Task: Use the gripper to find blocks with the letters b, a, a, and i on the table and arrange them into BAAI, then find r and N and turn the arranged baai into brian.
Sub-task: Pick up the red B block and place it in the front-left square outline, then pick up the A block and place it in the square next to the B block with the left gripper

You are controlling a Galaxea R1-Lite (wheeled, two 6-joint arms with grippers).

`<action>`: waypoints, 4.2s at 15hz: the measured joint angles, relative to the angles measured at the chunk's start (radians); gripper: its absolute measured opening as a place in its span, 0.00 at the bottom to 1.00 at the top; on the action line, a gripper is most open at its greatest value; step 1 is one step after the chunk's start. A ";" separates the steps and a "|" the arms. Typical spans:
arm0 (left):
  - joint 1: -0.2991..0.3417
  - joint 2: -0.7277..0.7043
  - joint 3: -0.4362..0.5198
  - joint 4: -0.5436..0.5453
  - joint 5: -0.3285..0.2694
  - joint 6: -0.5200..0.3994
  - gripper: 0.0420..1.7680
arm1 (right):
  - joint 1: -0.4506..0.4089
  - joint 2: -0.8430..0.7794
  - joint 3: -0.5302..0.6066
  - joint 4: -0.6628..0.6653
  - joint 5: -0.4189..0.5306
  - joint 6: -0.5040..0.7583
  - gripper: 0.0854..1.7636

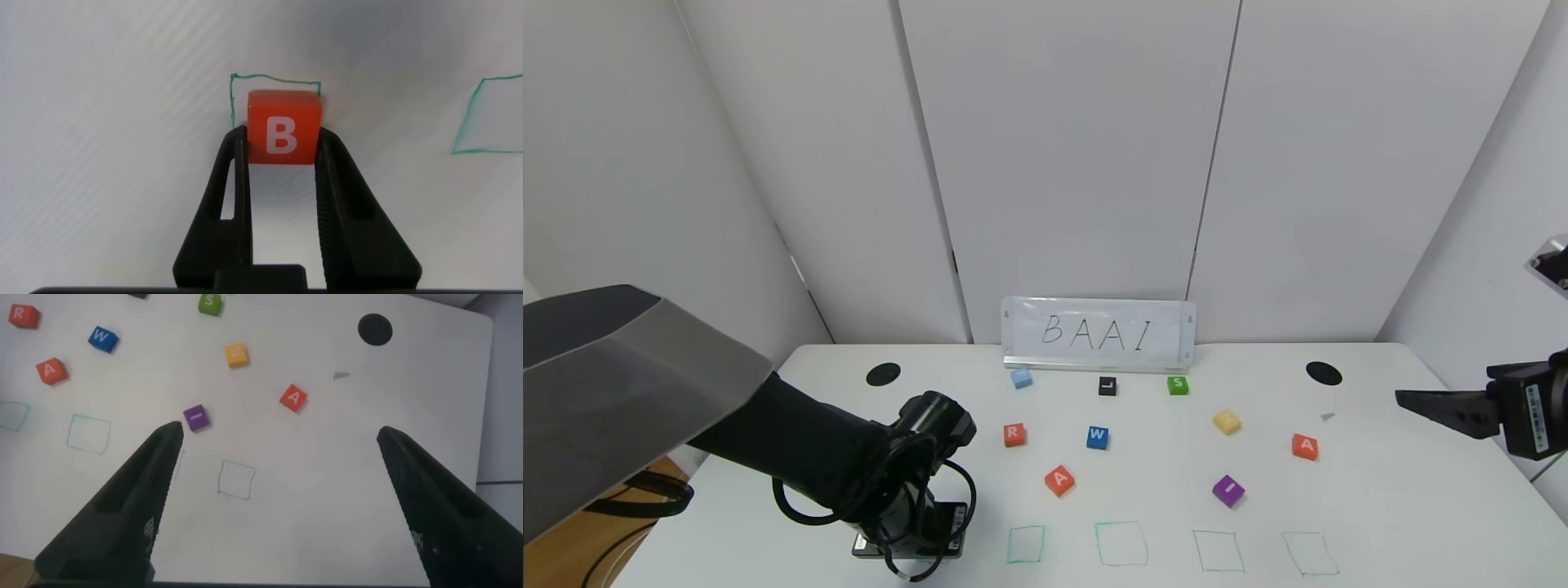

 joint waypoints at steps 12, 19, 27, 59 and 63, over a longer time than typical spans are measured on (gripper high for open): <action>0.000 0.003 0.002 -0.003 0.003 -0.001 0.51 | 0.002 -0.001 0.003 0.000 -0.001 -0.006 0.97; -0.011 -0.038 -0.011 0.007 0.006 -0.001 0.78 | 0.007 -0.001 0.003 0.000 -0.001 -0.006 0.97; -0.069 -0.087 -0.183 0.216 0.037 -0.156 0.90 | 0.007 -0.013 0.003 0.000 -0.001 -0.006 0.97; -0.235 0.337 -1.013 0.790 0.066 -0.991 0.97 | 0.199 -0.056 0.057 -0.009 -0.175 0.003 0.97; -0.237 0.380 -1.051 0.761 0.079 -1.005 0.97 | 0.221 -0.068 0.064 -0.009 -0.191 0.003 0.97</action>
